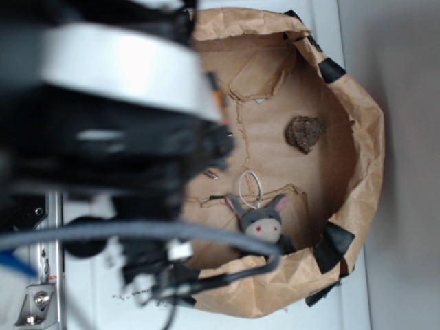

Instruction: Grab the silver keys.

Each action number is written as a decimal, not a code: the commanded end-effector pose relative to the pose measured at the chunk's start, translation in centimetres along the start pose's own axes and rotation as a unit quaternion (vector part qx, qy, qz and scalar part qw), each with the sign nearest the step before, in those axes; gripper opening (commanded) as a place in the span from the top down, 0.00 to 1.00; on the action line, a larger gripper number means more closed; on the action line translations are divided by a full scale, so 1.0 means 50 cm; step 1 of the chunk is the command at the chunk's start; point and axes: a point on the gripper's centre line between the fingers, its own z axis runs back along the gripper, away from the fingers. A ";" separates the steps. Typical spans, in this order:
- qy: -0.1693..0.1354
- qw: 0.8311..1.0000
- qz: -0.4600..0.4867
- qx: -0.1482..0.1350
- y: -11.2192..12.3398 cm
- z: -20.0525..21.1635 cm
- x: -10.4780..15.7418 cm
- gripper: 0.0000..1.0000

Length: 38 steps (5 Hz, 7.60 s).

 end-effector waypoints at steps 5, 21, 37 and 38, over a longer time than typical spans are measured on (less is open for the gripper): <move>-0.020 1.000 -0.019 0.015 0.114 -0.307 0.025 0.00; -0.038 0.999 -0.011 0.031 0.095 -0.361 -0.026 0.00; -0.065 0.997 0.038 -0.025 0.065 -0.089 0.008 1.00; -0.050 0.997 0.058 -0.019 0.066 -0.099 0.026 1.00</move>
